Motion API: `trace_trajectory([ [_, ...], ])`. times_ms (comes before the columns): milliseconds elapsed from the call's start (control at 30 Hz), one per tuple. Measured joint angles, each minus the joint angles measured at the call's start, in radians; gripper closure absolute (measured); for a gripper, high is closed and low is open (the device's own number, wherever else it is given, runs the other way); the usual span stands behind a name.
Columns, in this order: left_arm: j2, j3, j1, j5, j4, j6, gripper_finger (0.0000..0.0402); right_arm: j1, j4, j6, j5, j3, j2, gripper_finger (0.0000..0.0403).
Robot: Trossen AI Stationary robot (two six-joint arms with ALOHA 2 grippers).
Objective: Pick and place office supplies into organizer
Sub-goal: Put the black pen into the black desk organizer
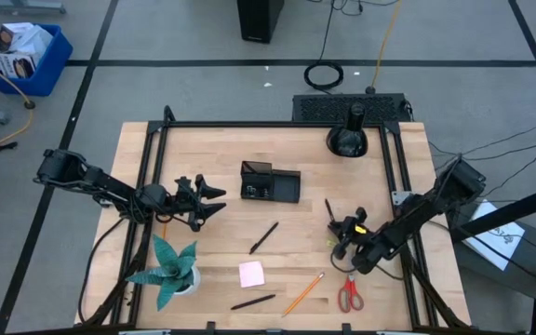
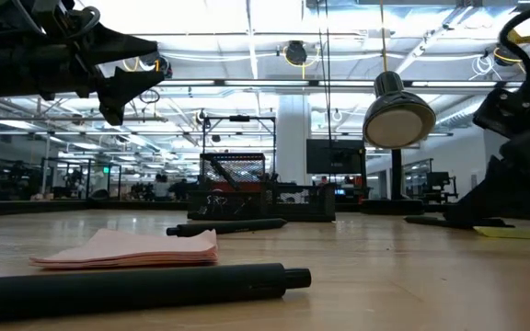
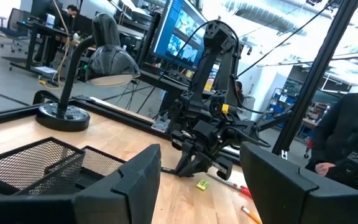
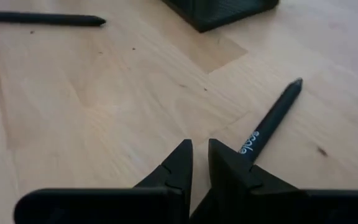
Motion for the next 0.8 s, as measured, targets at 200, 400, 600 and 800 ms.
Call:
trace_trajectory([
  [200, 0.0, 0.0, 0.0, 0.0, -0.002, -0.009, 0.0178, -0.003, -0.014, -0.038, 0.003, 0.005, -0.04, 0.0356],
  [400, 0.0, 0.0, 0.0, -0.001, -0.008, -0.003, 0.0178, -0.001, 0.043, -0.107, 0.046, 0.005, -0.063, 0.0356],
  [600, 0.0, 0.0, 0.0, -0.015, -0.01, -0.002, 0.0179, -0.003, 0.065, -0.134, 0.047, 0.005, -0.106, 0.0355],
  [800, 0.0, 0.0, 0.0, -0.022, -0.007, -0.003, 0.0179, -0.006, 0.239, -0.292, 0.039, 0.005, -0.14, 0.0354],
])
